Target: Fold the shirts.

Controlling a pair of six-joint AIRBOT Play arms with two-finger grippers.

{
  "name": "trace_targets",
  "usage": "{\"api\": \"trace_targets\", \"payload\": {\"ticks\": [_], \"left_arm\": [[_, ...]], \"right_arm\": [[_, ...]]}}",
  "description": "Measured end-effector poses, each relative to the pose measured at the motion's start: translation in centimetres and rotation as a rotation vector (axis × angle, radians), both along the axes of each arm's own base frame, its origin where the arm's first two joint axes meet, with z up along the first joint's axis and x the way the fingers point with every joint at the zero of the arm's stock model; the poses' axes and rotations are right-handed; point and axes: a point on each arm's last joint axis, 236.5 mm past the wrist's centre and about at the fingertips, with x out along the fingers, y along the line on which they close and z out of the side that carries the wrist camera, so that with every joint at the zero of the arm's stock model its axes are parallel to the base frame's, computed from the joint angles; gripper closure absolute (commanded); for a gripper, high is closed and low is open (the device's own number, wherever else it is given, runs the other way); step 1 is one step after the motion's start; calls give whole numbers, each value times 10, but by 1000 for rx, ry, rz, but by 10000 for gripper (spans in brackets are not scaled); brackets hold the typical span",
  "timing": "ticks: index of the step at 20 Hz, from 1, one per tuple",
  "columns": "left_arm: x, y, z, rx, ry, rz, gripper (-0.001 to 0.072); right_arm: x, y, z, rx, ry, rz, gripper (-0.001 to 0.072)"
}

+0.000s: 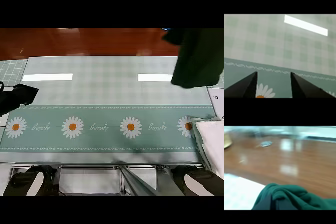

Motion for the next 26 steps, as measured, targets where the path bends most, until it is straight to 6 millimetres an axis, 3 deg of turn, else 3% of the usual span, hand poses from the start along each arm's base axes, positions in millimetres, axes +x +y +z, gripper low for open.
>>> {"api": "trace_targets", "payload": {"ticks": [3, 6, 8, 11, 14, 15, 16, 17, 19, 21, 24, 26], "left_arm": [[-3, -2, -3, 3, 7, -12, 200], [-4, 2, -5, 27, 7, -14, 200], [-2, 13, -5, 62, -2, 11, 200], [-1, 27, -6, 89, -4, 47, 200], [-8, 22, -18, 74, 45, 32, 200], [-10, 18, -23, 62, 64, 20, 200], [-13, 14, -30, 51, 84, 7, 200], [-16, 7, -38, 36, 107, -11, 200], [-19, -7, -51, -1, 146, -52, 200], [-17, -17, -55, -26, 165, -85, 200], [-5, -7, -41, -21, 136, -69, 200], [-3, 9, -42, -21, 145, -27, 200]], "right_arm": [[-19, 60, -17, -39, 50, 142, 682], [-35, 124, -59, -112, 159, 298, 682], [-41, 159, -106, -196, 274, 377, 682], [-50, 200, -198, -333, 485, 462, 682], [-53, 215, -296, -447, 682, 463, 682], [-50, 210, -329, -488, 745, 429, 655], [-47, 202, -356, -528, 797, 389, 439], [-43, 192, -380, -560, 845, 343, 303], [-35, 166, -411, -619, 911, 262, 303], [-23, 132, -420, -662, 945, 178, 303], [1, 39, -401, -706, 964, -37, 303], [2, -28, -389, -639, 987, -203, 304]]}}
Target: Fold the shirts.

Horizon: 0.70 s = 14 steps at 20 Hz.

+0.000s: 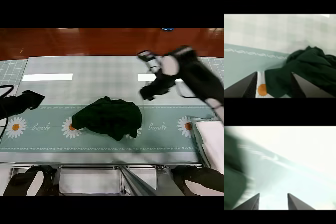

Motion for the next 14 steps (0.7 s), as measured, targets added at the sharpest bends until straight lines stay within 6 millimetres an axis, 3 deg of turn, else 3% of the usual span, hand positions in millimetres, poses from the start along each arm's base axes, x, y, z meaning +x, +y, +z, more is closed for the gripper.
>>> {"api": "trace_targets", "payload": {"ticks": [2, 4, 6, 8, 10, 14], "left_arm": [[-7, 1, -23, -54, 78, 18, 200], [-22, -20, -64, -163, 201, -22, 200], [-40, -46, -101, -263, 313, -82, 200], [-50, -65, -129, -338, 391, -107, 200], [-47, -80, -143, -412, 418, -106, 200], [-34, -103, -170, -509, 469, -87, 200]], "right_arm": [[-13, -54, -3, 46, -39, -175, 304], [-40, -73, -27, 194, -43, -330, 304], [-66, -71, -52, 325, -35, -411, 304], [-88, -58, -72, 443, -16, -455, 304], [-101, -47, -84, 505, -3, -472, 304], [-109, -31, -92, 569, -4, -467, 304]]}}
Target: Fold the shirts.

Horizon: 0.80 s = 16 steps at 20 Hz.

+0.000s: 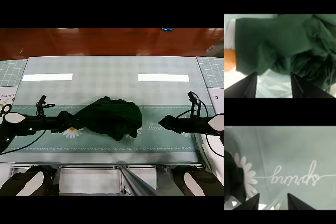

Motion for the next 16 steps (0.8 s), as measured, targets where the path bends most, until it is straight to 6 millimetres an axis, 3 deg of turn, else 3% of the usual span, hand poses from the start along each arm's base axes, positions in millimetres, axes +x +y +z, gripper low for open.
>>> {"api": "trace_targets", "payload": {"ticks": [3, 7, 11, 13, 16], "left_arm": [[19, 3, -13, 11, 18, 17, 200], [46, 27, -4, 48, -16, 15, 200], [45, 41, -15, 67, 37, -14, 200], [40, 34, -25, 49, 84, -40, 200], [39, 1, -34, -23, 110, -100, 204]], "right_arm": [[-2, 6, -1, 26, -1, -1, 304], [-5, 10, -1, 39, 3, 5, 304], [-5, 11, -1, 44, 1, 2, 304], [-4, 11, -1, 48, -1, -1, 304], [-3, 12, 0, 52, -4, -4, 304]]}}
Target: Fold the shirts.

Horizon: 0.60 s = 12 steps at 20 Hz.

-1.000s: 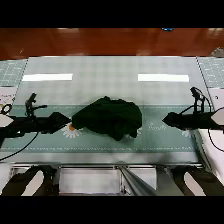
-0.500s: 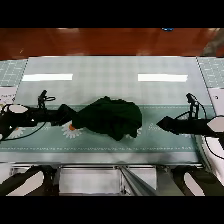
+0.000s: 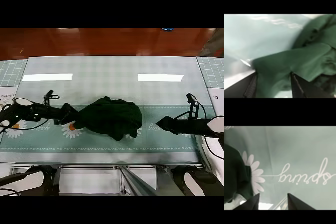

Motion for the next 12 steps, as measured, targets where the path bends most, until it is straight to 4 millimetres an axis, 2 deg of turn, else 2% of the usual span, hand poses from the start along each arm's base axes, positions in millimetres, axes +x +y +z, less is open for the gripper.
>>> {"api": "trace_targets", "payload": {"ticks": [1, 2, 3, 7, 10, 12], "left_arm": [[-1, -12, -3, -19, 8, -25, 306], [-1, -22, -6, -26, 11, -55, 607], [0, -30, -10, -23, 9, -79, 686], [10, -50, -3, -44, -26, -134, 686], [19, -55, 4, -53, -52, -143, 686], [20, -56, 6, -56, -58, -149, 686]], "right_arm": [[0, 0, 0, 2, 0, -1, 304], [0, 1, 0, 3, 0, -1, 304], [-1, 1, 0, 5, 4, 1, 304], [-16, 14, -3, 21, 47, 58, 304], [-31, 44, -3, 72, 66, 133, 304], [-32, 68, 3, 121, 38, 164, 304]]}}
